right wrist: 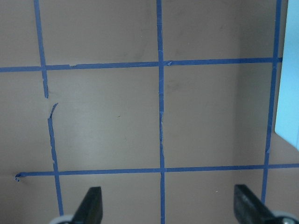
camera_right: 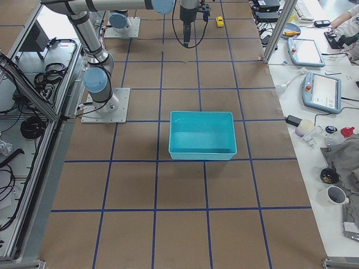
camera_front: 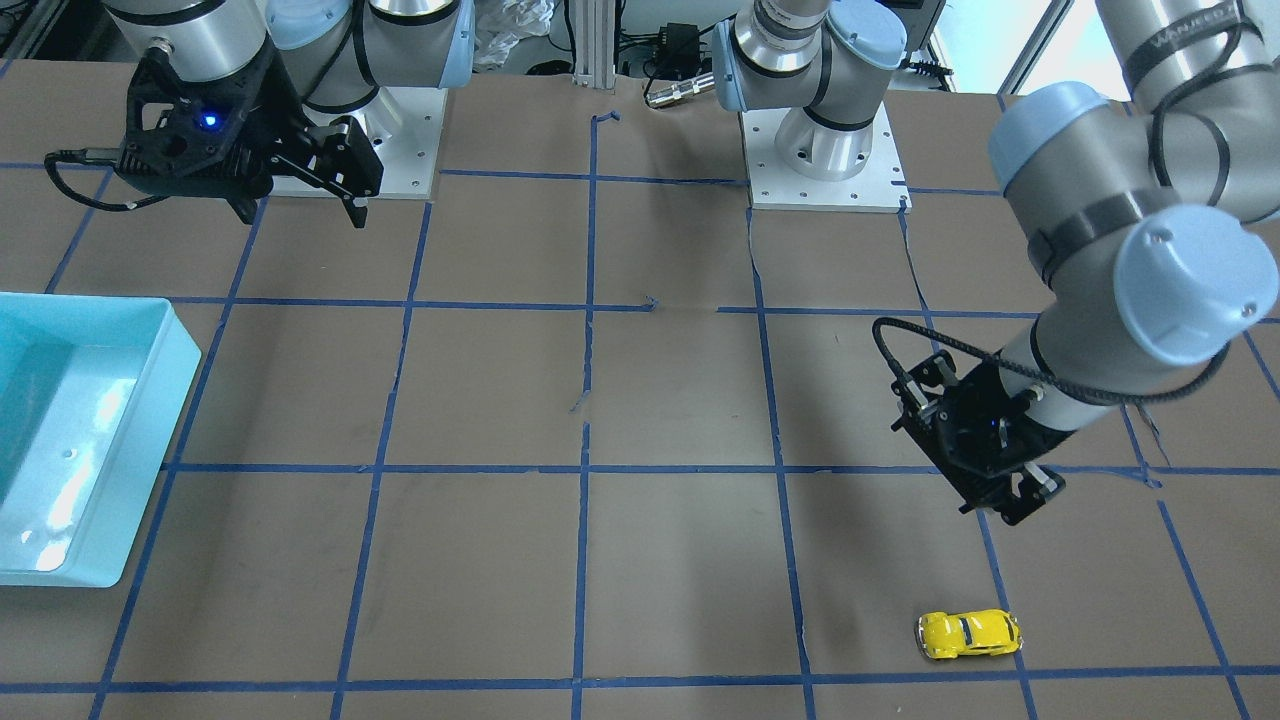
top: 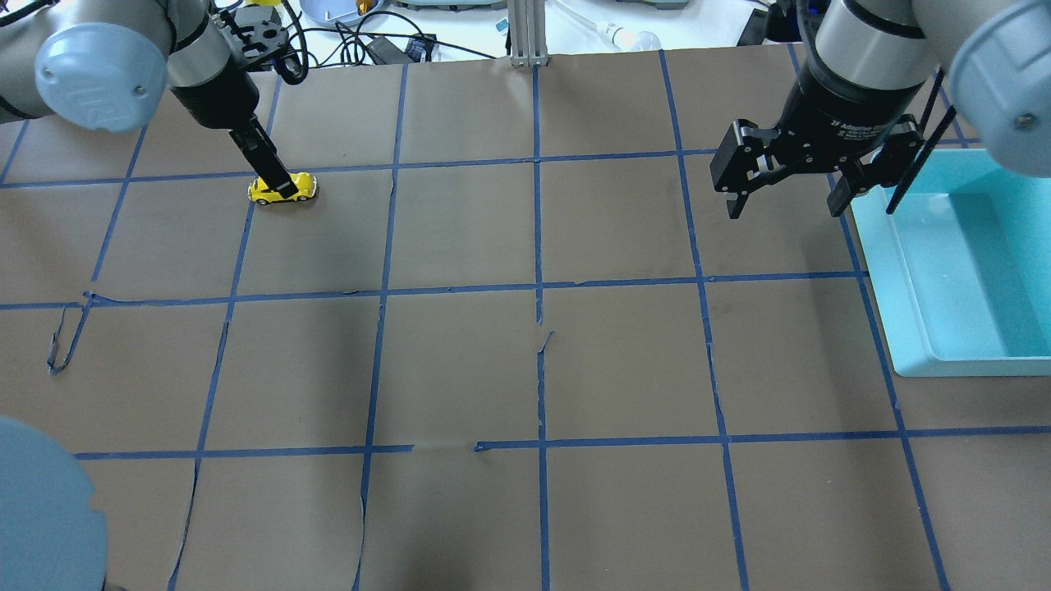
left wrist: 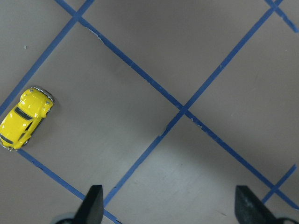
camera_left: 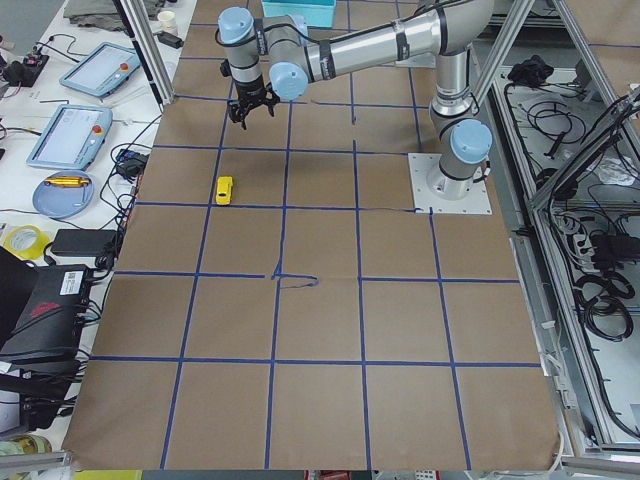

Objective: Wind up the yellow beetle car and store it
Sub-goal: 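Lower the left gripper down onto the yellow toy car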

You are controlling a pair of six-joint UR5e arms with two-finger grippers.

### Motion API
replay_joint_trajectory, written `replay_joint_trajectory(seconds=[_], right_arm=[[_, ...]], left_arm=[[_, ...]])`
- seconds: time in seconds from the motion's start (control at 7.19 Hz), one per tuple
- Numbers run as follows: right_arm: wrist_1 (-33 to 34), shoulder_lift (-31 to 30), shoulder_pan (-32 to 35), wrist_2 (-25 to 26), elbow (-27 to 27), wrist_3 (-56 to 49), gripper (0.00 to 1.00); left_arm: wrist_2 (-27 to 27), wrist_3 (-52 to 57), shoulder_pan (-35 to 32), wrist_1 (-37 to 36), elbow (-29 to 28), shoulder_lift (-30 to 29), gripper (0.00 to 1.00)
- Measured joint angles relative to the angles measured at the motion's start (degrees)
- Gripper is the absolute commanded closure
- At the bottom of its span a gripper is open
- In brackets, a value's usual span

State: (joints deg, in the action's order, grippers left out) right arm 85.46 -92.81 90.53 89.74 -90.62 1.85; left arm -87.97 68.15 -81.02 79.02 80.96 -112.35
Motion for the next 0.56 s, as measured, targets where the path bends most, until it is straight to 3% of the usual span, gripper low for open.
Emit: replay_joint_trajectory(seconds=[0.56], right_arm=[[-0.03,0.0,0.0,0.0,0.0,0.0,0.0]], left_arm=[[0.07,16.38,3.16,-0.38,-17.64,-16.42,0.0]])
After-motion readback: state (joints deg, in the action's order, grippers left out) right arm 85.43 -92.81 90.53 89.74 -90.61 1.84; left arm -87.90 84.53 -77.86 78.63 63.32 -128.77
